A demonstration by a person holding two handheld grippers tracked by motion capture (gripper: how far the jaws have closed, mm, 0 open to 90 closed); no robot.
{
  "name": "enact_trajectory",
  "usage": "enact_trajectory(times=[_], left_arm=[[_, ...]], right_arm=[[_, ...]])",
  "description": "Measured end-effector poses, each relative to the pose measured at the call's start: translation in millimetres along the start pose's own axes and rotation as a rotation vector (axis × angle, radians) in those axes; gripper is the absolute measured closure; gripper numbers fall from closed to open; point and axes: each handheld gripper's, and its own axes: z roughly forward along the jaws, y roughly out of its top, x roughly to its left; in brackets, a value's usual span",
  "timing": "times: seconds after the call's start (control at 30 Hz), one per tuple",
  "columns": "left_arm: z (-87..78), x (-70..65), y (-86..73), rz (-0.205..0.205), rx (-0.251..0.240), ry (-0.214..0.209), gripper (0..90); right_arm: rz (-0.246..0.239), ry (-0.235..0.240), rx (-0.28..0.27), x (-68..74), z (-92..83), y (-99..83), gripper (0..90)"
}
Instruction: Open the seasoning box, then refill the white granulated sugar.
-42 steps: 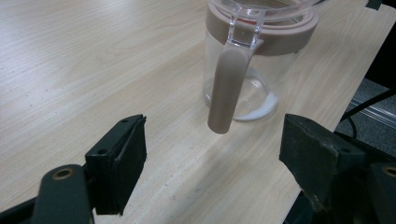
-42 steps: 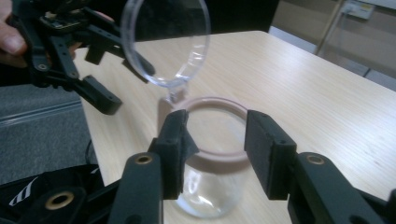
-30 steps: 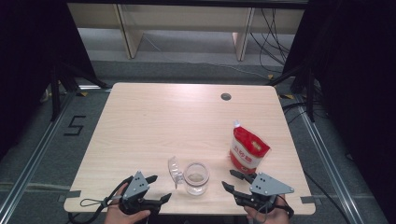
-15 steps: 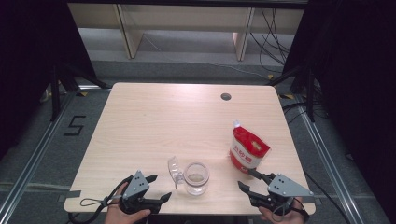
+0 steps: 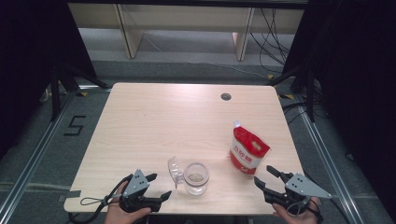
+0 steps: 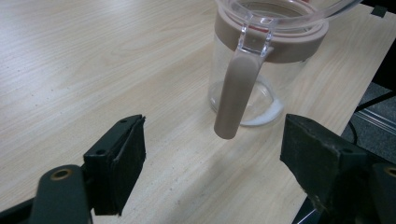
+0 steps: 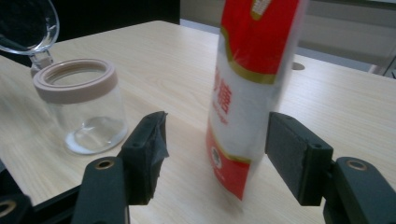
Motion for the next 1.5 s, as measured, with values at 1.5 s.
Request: enact_trajectory(times=[1.5], left_arm=[[-0.7, -1.3, -2.4, 0.041, -0.002, -0.008, 20.4]], right_arm=[[0.018, 0.007, 0.013, -19.8, 52.4, -9.5, 18.9]])
